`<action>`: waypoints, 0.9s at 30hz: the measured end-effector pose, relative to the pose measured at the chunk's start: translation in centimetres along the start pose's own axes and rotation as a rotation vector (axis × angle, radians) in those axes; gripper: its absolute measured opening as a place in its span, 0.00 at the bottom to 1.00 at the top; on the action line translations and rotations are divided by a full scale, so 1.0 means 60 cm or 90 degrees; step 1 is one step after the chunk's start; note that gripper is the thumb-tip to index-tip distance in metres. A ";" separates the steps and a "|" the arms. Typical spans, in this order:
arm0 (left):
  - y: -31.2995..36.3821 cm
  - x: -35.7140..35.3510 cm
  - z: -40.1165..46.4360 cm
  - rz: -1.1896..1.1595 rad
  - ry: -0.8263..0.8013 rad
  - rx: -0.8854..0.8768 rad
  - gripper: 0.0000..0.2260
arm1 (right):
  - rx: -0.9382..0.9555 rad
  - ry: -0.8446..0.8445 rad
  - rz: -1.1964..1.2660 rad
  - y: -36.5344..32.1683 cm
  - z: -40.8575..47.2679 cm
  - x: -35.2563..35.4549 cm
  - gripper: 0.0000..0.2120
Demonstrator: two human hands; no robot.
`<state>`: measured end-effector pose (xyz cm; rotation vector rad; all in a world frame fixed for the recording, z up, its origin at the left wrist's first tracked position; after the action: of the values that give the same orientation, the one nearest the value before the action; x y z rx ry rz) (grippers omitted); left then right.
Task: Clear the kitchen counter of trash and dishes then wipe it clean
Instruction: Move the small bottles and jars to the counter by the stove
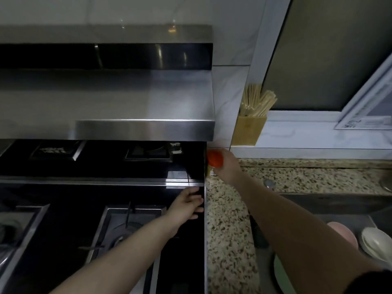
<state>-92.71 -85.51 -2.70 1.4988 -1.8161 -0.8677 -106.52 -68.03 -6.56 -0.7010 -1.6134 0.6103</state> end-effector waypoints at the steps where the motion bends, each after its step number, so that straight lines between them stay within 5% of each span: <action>1: -0.006 0.000 0.000 -0.001 0.002 0.004 0.15 | 0.001 0.019 0.000 -0.021 -0.014 0.012 0.29; 16: -0.010 0.025 -0.008 0.040 0.060 0.012 0.12 | 0.023 -0.051 -0.093 -0.031 -0.079 0.057 0.36; 24: -0.031 0.030 -0.042 0.094 0.090 -0.012 0.31 | -0.003 -0.159 0.071 -0.101 -0.140 0.053 0.24; 27: -0.027 0.049 -0.066 0.149 0.124 -0.062 0.30 | 0.017 -0.211 0.114 -0.146 -0.159 0.027 0.23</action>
<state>-89.08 -89.05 -1.50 1.2356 -1.7376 -0.6619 -98.19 -72.76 2.33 -0.7588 -1.8541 0.9158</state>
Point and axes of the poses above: each hand's wrist, its own z-axis towards the middle knuckle, its own x-axis out of the back of the hand, y = z × x, the point moved 4 cm from there along z, towards the middle knuckle, and after that the axes turned 1 degree about -x, right-handed, at the moved point
